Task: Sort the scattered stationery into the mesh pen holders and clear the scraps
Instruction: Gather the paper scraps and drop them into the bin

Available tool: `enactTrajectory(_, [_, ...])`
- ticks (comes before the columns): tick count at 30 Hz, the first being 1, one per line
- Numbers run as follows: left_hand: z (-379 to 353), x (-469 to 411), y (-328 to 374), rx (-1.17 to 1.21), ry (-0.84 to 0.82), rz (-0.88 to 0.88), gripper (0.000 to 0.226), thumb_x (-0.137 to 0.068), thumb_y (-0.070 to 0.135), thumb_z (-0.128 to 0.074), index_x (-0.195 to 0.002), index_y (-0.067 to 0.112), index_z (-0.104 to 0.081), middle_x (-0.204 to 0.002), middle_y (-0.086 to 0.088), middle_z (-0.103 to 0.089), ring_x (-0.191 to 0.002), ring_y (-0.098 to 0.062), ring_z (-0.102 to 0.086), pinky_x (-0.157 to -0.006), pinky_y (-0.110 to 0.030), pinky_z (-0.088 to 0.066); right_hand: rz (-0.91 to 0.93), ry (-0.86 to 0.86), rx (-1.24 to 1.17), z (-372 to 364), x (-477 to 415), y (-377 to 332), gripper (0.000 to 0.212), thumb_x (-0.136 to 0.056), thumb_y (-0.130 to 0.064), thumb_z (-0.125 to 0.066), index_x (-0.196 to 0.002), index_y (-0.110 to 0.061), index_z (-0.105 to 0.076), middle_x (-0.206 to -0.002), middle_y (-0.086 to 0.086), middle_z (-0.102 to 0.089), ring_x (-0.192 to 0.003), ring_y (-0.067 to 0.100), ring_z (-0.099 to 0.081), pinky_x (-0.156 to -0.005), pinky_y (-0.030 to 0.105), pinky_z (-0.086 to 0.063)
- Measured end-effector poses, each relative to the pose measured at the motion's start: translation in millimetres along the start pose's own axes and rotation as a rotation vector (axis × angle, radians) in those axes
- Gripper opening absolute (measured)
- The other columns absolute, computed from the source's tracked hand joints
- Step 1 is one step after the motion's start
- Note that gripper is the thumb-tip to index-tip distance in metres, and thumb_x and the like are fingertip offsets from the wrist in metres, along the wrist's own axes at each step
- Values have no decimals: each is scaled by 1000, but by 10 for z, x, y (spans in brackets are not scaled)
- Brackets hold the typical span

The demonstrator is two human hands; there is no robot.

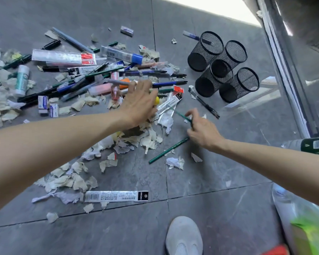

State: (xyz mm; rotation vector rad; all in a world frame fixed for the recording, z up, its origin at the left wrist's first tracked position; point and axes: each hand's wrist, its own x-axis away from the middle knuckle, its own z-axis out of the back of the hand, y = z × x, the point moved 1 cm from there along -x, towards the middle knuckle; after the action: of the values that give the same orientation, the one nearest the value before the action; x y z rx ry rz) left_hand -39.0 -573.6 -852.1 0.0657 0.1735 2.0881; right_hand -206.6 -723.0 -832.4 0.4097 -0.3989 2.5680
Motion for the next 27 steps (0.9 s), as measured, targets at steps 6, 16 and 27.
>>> enactTrajectory(6, [-154, 46, 231, -50, -11, -88, 38, -85, 17, -44, -122, 10, -51, -118, -13, -40, -114, -31, -33, -104, -44, -17, 430, -271, 378, -155, 107, -38, 17, -78, -20, -51, -94, -14, -47, -99, 1, -52, -83, 27, -57, -56, 30, -31])
enactTrajectory(16, [112, -91, 70, 135, 28, -82, 11, -90, 8, -41, -83, 16, -40, -74, -3, -53, -69, -23, -45, -80, -35, -32, 419, -270, 408, 19, 23, 73, 20, -78, -12, -48, -98, -15, -42, -98, 1, -56, -82, 30, -57, -57, 31, -30])
enactTrajectory(27, [209, -178, -46, 548, -78, 130, 27, -92, 20, -57, -118, 16, -52, -97, -3, -66, -91, -25, -58, -75, -37, -46, 392, -323, 439, -79, 116, -61, 13, -81, -15, -50, -86, -16, -38, -96, 6, -60, -83, 32, -57, -58, 32, -32])
